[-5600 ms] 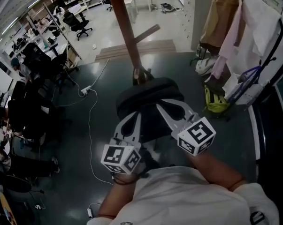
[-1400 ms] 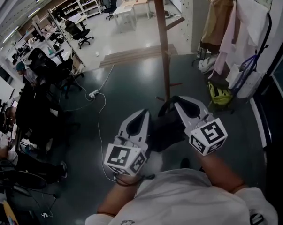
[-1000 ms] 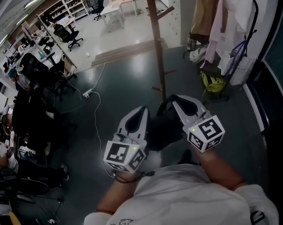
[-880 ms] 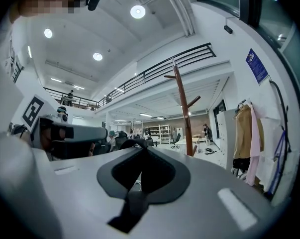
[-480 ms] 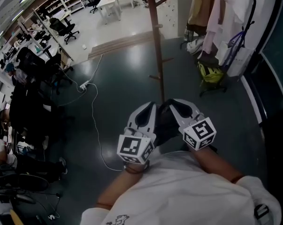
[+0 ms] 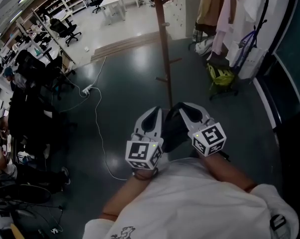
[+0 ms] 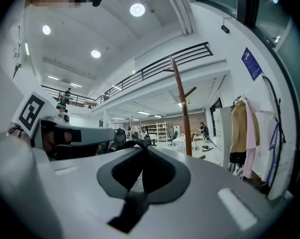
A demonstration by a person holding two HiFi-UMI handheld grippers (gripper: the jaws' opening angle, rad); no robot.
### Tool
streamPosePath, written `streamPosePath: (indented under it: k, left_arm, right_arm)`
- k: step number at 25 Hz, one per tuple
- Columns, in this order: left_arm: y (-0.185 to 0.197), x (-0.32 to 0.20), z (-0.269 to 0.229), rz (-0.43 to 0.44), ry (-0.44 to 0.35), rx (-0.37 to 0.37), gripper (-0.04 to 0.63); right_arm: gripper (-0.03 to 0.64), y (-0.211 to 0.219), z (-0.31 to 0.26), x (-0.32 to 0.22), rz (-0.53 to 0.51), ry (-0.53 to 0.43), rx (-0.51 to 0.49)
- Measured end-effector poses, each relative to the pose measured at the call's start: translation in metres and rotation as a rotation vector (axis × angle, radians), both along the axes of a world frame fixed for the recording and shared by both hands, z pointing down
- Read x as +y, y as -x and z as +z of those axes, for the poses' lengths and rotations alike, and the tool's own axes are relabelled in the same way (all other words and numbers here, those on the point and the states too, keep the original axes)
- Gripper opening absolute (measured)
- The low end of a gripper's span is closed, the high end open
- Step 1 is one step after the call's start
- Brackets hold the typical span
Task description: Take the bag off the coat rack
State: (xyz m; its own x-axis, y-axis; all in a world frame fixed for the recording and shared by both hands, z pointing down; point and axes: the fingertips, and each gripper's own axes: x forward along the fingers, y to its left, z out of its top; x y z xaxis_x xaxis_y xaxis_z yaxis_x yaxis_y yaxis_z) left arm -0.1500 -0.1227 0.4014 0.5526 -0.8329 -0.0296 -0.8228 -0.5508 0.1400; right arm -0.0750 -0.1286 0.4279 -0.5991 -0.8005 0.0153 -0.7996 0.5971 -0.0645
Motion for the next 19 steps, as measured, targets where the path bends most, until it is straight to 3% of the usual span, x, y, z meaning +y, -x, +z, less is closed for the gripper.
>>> streamPosePath:
  k: [19]
  left_arm:
    - [-0.001,0.005,0.002,0.022,0.004,0.004,0.006]
  right_arm:
    - [0.023,0.000,-0.013,0.001,0.020,-0.018,-0.016]
